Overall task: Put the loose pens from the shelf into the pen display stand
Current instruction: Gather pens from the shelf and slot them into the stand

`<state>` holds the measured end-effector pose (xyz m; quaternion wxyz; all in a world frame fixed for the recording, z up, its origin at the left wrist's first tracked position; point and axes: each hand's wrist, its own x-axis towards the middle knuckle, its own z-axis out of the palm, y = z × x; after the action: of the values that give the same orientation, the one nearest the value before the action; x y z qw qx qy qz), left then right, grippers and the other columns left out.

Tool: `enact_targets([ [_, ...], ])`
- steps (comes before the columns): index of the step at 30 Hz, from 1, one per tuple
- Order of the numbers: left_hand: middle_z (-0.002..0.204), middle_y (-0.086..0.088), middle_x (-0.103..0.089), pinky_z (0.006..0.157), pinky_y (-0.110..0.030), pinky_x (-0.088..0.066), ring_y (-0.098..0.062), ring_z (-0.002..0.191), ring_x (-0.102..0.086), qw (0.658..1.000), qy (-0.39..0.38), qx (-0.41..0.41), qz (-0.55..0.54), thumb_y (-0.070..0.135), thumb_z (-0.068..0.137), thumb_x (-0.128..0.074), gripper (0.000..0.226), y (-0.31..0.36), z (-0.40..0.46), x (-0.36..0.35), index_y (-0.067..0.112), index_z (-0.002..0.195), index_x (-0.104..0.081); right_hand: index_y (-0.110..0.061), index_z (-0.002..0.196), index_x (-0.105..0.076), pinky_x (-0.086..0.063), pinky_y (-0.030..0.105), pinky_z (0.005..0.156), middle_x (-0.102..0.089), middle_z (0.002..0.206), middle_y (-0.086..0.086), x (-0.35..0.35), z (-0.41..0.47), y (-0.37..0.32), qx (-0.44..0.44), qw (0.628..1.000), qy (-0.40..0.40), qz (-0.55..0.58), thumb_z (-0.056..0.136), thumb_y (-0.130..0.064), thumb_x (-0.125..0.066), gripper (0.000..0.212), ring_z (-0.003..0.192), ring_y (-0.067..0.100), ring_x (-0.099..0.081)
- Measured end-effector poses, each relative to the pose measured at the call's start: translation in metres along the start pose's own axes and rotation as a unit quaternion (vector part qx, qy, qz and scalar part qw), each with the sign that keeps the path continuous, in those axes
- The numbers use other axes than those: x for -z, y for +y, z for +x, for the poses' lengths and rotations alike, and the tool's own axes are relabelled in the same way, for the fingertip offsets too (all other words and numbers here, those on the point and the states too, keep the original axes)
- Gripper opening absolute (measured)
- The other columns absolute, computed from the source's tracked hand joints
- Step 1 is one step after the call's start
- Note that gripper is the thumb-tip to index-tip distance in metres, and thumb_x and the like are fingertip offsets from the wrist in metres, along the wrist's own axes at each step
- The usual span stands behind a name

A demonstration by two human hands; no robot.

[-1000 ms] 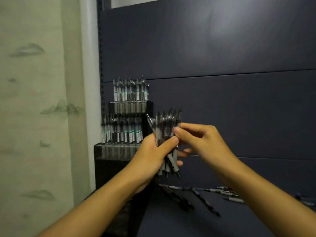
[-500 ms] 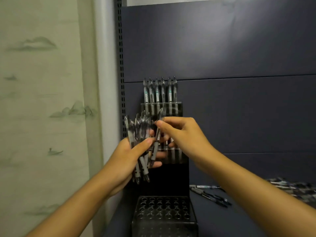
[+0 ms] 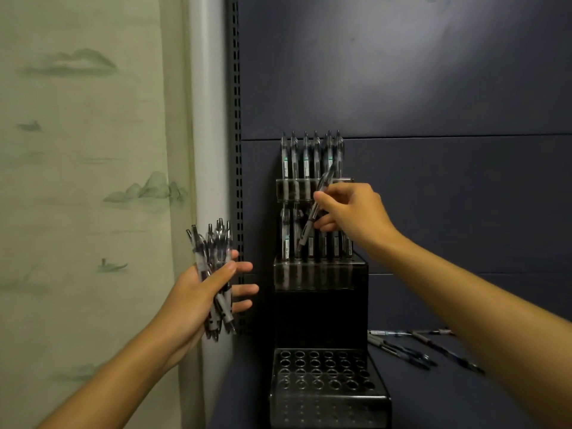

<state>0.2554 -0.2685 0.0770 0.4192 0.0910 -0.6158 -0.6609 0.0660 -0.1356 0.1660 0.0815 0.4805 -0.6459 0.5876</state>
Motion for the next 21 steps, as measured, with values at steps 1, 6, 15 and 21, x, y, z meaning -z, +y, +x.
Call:
enact_targets([
  [1,0.097,-0.005,-0.076,0.066,-0.036,-0.061,-0.025,0.073,-0.074,1.000,0.001,0.001,0.002,0.014,0.097,-0.052,0.023,-0.001,0.000,0.000,0.012,0.118,-0.060,-0.010,0.111,-0.069,-0.063,0.029,0.072,-0.071,0.090,-0.003,-0.001,0.000,0.002,0.005,1.000,-0.006,-0.012,0.099,-0.025,-0.060,0.021,0.068,0.015,-0.074],
  [6,0.104,-0.008,-0.074,0.068,-0.036,-0.062,-0.025,0.077,-0.074,1.000,-0.005,0.008,0.005,0.016,0.095,-0.054,0.025,-0.006,0.002,-0.004,0.013,0.119,-0.060,-0.012,0.112,-0.069,-0.062,0.025,0.071,-0.072,0.092,-0.003,-0.005,-0.003,0.005,0.026,0.999,-0.014,-0.033,0.099,-0.027,-0.059,0.021,0.068,0.014,-0.074],
  [15,0.100,-0.005,-0.076,0.062,-0.029,-0.060,-0.021,0.073,-0.074,1.000,-0.012,-0.012,-0.004,0.015,0.097,-0.053,0.024,0.002,0.003,-0.007,0.012,0.119,-0.060,-0.011,0.102,-0.070,-0.062,0.025,0.068,-0.074,0.079,0.000,-0.013,-0.001,0.001,0.058,0.991,-0.068,-0.098,0.092,-0.028,-0.068,0.020,0.065,0.009,-0.073],
  [21,0.103,-0.006,-0.075,0.067,-0.031,-0.061,-0.023,0.078,-0.074,1.000,-0.023,-0.015,0.008,0.017,0.095,-0.055,0.025,0.000,0.000,-0.008,0.014,0.120,-0.060,-0.008,0.088,-0.067,-0.061,0.024,0.063,-0.075,0.075,0.003,-0.018,-0.003,0.008,0.020,0.982,-0.117,-0.146,0.084,-0.030,-0.077,0.024,0.063,0.010,-0.073],
])
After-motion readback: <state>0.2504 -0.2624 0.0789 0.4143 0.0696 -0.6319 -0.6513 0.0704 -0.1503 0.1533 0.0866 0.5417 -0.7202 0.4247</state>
